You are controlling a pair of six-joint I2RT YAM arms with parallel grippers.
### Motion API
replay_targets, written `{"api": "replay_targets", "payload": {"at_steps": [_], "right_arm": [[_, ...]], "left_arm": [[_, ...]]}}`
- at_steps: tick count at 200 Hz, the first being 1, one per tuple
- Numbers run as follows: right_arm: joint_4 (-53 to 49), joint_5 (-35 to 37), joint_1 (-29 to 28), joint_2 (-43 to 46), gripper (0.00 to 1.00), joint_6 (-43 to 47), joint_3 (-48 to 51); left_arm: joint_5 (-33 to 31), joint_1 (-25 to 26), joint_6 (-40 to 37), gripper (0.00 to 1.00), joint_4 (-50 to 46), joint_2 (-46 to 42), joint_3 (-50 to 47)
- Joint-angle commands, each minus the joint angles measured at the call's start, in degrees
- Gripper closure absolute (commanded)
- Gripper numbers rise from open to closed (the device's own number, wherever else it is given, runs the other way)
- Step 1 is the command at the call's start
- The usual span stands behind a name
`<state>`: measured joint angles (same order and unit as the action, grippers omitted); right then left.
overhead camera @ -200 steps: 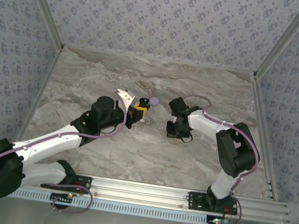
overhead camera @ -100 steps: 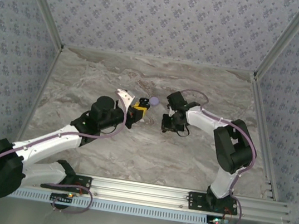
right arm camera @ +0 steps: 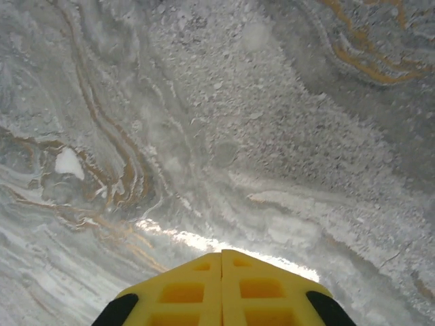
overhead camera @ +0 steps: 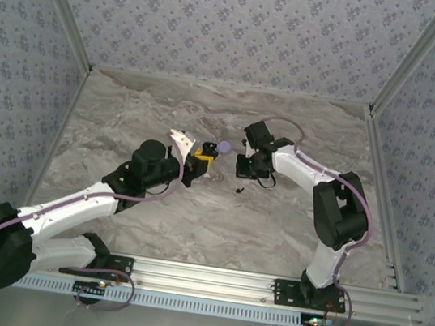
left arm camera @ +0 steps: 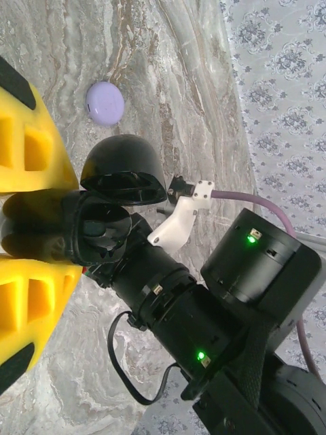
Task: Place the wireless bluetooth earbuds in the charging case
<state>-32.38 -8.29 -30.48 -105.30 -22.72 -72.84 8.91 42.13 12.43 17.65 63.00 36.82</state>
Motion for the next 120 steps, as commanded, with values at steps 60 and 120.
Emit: {"api": "replay_targets", "payload": {"at_steps": [60, 120], "right_arm": [[-4.53, 1.63, -0.37, -6.11, 0.94, 0.88, -2.84], [-6.60, 2.14, -0.73, -6.01, 0.93, 1.61, -1.75]], "left_arm": [[-0.72, 0.41, -0.87, 0.84, 0.10, -1.07, 1.19], [-0.71, 0.34, -0.82, 0.84, 0.10, -0.86, 1.13]]}}
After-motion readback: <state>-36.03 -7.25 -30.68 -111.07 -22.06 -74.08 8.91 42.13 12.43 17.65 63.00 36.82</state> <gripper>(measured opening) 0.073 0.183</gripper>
